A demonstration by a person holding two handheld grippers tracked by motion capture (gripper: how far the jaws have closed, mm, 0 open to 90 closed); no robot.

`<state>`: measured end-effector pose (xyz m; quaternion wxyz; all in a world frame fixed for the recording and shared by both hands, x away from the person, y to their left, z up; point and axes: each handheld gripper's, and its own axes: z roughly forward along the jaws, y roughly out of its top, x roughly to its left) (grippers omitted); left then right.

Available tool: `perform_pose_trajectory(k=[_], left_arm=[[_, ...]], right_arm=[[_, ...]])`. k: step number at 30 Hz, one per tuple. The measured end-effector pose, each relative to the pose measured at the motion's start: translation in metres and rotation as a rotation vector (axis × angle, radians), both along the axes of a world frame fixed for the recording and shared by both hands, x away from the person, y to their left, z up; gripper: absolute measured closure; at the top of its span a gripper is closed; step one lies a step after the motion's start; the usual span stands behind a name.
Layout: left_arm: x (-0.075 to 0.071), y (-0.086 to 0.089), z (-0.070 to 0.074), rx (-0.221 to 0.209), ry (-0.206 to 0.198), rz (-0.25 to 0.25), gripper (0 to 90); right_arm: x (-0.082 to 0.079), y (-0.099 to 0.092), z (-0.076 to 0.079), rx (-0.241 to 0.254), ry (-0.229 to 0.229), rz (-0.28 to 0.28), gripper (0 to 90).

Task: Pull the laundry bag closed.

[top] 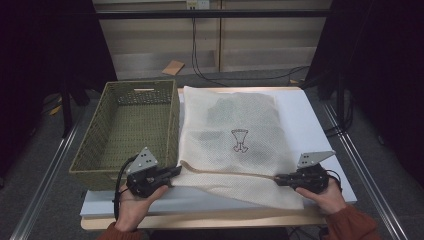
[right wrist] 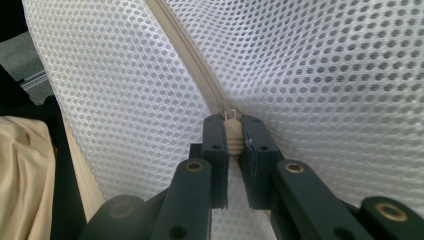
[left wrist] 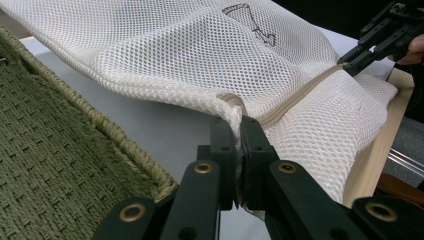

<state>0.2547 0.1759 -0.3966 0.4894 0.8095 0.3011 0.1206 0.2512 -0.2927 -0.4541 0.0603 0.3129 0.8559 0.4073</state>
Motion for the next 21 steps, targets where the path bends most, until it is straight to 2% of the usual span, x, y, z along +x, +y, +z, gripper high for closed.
perform_pose_trajectory(k=[21], left_arm=[[0.0,0.0,0.001,0.008,-0.005,0.002,86.9]], right_arm=[[-0.005,-0.021,-0.003,0.005,0.001,-0.052,82.8]])
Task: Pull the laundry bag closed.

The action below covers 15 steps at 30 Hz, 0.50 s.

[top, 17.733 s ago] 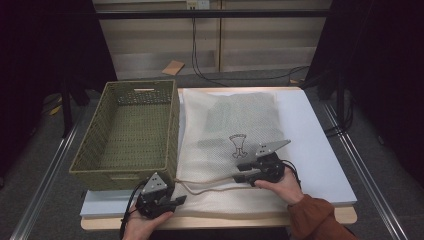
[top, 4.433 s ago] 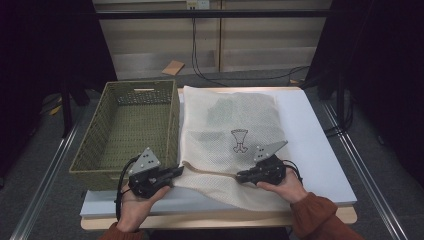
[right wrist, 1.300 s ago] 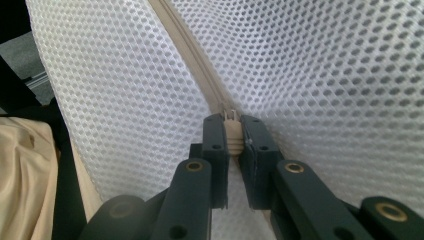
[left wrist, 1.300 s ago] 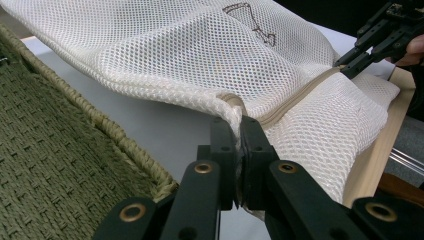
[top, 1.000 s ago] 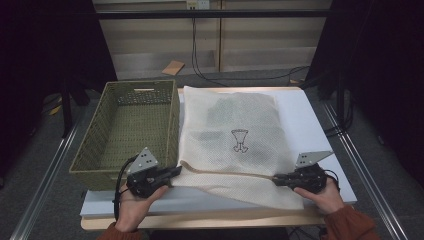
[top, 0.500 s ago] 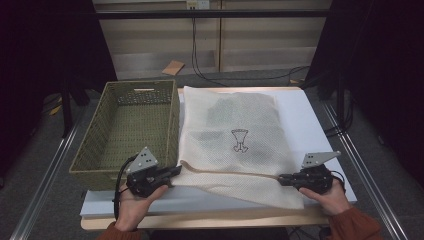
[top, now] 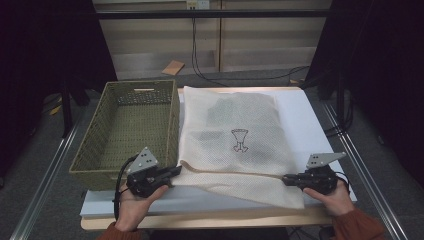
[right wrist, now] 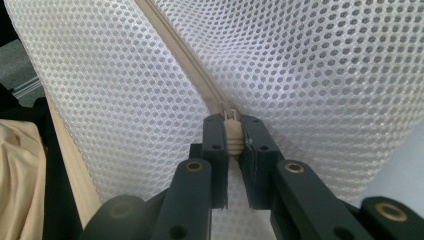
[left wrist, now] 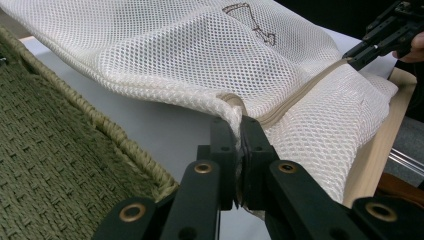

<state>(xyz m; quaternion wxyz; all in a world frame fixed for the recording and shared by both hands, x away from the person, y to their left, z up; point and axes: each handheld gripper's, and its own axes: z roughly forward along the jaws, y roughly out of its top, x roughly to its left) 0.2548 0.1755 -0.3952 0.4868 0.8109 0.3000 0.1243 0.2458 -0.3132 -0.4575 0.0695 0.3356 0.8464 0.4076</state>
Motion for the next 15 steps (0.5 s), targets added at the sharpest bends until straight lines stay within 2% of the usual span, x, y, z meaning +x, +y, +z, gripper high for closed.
perform_pose_trajectory(k=[9,15], left_arm=[[0.001,0.0,0.0,-0.001,0.001,-0.003,86.9],[0.0,0.0,0.0,0.0,0.001,-0.004,86.9]], right_arm=[[-0.003,-0.01,-0.001,0.003,0.003,-0.031,82.8],[-0.003,-0.013,-0.001,-0.008,-0.001,-0.03,82.8]])
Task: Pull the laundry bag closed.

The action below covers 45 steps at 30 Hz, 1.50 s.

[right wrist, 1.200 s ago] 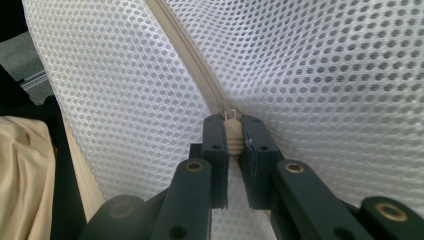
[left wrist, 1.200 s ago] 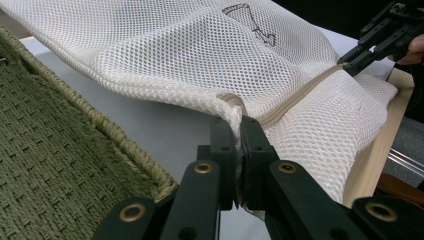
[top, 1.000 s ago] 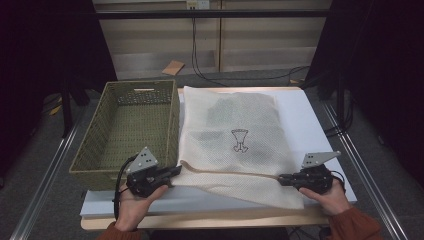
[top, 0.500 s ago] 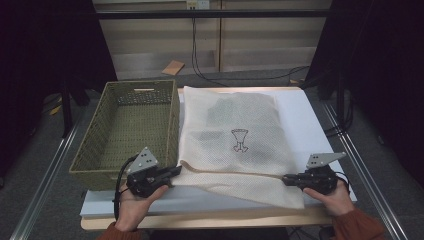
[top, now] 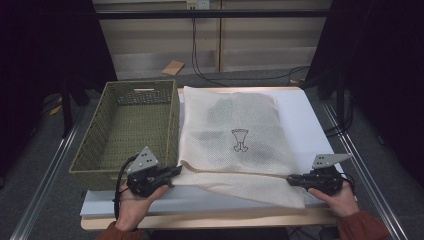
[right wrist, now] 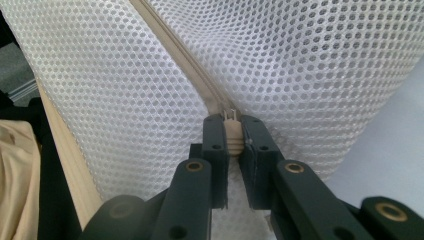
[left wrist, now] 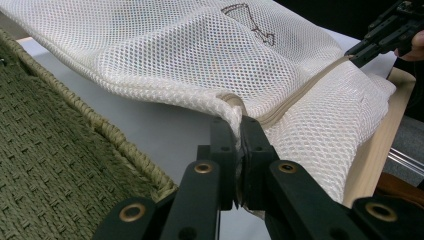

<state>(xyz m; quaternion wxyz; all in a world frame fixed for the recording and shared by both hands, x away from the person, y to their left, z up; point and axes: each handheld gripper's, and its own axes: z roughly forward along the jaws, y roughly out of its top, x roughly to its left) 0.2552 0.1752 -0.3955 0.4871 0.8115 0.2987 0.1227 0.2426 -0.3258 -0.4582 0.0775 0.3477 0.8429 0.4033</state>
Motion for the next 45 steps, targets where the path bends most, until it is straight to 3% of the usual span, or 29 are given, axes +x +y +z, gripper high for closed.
perform_pose_trajectory(k=[33,40,45], left_arm=[[-0.001,-0.003,-0.003,0.016,0.012,-0.003,86.9],[-0.005,-0.005,-0.007,0.054,0.009,-0.012,86.8],[-0.007,-0.011,-0.017,0.102,0.023,-0.012,86.1]], right_arm=[[-0.011,-0.027,-0.005,-0.023,0.014,-0.065,82.8],[-0.011,-0.028,-0.003,-0.017,0.002,-0.073,82.8],[-0.012,-0.031,-0.004,-0.004,-0.013,-0.122,82.7]])
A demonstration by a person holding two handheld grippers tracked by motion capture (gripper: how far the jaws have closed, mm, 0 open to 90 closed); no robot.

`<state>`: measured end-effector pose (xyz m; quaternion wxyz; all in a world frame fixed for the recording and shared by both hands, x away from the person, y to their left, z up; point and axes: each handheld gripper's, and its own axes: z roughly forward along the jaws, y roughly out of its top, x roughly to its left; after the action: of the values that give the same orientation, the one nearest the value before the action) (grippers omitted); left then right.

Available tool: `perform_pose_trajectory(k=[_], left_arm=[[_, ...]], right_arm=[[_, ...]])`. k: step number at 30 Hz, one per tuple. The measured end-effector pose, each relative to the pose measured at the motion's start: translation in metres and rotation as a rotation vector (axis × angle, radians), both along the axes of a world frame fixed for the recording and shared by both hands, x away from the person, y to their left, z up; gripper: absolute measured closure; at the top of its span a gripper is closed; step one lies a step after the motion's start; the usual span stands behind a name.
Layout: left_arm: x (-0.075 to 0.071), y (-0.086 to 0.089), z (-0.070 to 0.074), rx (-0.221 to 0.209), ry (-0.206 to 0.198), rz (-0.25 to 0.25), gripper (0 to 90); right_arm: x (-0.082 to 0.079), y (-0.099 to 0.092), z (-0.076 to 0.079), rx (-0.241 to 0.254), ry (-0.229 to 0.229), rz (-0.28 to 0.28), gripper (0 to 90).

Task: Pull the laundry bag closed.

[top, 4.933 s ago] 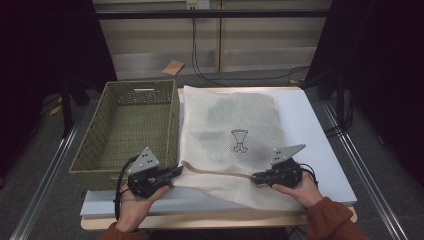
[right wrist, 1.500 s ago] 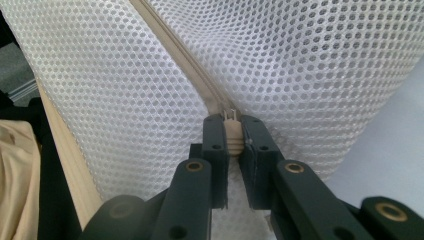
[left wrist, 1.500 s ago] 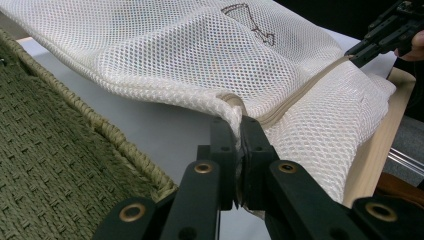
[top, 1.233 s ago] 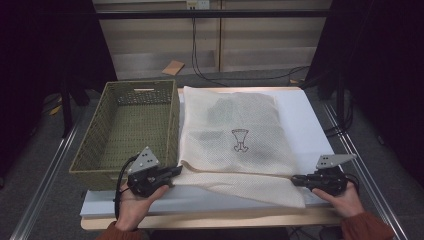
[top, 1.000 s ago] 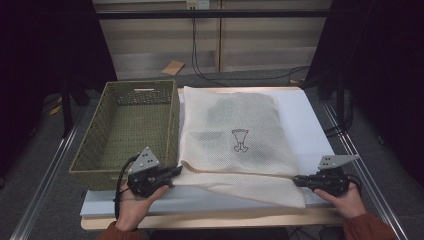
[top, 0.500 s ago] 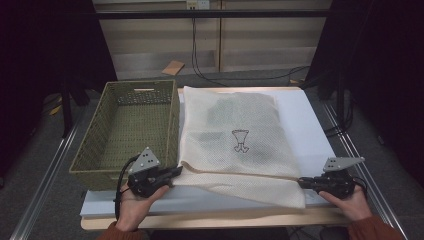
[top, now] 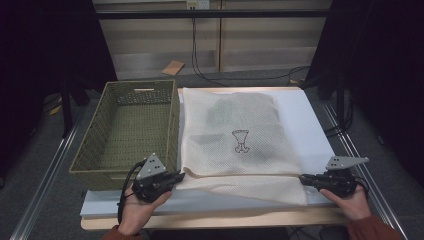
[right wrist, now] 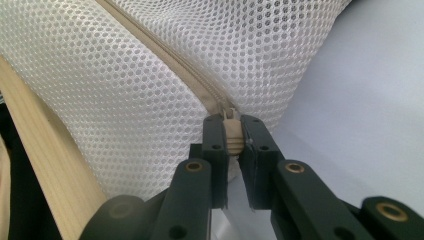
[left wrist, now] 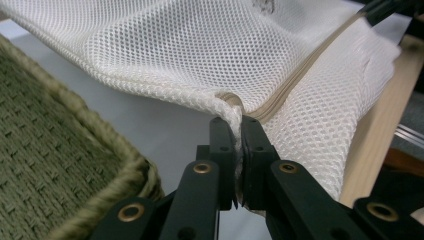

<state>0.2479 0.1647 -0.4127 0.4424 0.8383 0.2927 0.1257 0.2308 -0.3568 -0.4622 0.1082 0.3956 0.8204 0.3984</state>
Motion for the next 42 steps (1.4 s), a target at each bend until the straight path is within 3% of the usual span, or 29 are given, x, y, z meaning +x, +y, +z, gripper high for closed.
perform_pose_trajectory(k=[4,10,14,22,23,25,26,29,31,32,35,40,42], left_arm=[[-0.003,-0.001,-0.012,0.02,0.012,-0.008,85.6],[-0.007,-0.011,-0.034,0.134,0.012,-0.029,84.4],[-0.007,-0.015,-0.043,0.15,0.028,-0.03,84.4],[-0.003,-0.021,-0.061,0.187,0.057,-0.029,82.5],[-0.003,-0.022,-0.062,0.169,0.055,-0.013,81.6],[-0.002,-0.019,-0.062,0.18,0.054,-0.015,78.1],[-0.003,-0.019,-0.065,0.15,0.054,0.003,74.8],[-0.003,-0.015,-0.066,0.149,0.03,0.008,66.4],[-0.003,-0.014,-0.066,0.152,0.037,0.034,54.9],[-0.003,-0.013,-0.066,0.129,0.051,0.03,53.9],[-0.009,-0.01,-0.063,0.128,0.044,0.021,47.2],[-0.021,-0.003,-0.056,0.105,0.027,0.04,32.6],[-0.027,0.0,-0.052,0.068,0.015,0.055,28.9]], right_arm=[[0.0,0.0,-0.003,0.012,0.002,-0.013,82.6],[0.0,0.004,-0.007,0.004,-0.003,-0.029,82.3],[-0.003,0.008,-0.008,-0.027,-0.041,-0.045,82.2],[-0.002,0.009,-0.012,-0.02,-0.022,-0.044,81.5],[-0.002,0.01,-0.012,-0.026,-0.019,-0.042,81.5],[-0.002,0.011,-0.013,-0.036,-0.025,-0.041,81.4],[-0.002,0.012,-0.013,-0.04,-0.022,-0.04,81.3],[-0.001,0.014,-0.014,-0.047,-0.014,-0.036,80.2],[-0.001,0.014,-0.014,-0.033,-0.009,-0.031,75.9],[-0.001,0.013,-0.014,-0.025,-0.005,-0.025,72.7],[-0.002,0.009,-0.011,0.05,0.002,-0.035,63.0],[-0.005,0.008,-0.007,0.059,-0.028,-0.054,52.2],[-0.007,0.011,-0.004,0.054,-0.041,-0.063,48.0]])
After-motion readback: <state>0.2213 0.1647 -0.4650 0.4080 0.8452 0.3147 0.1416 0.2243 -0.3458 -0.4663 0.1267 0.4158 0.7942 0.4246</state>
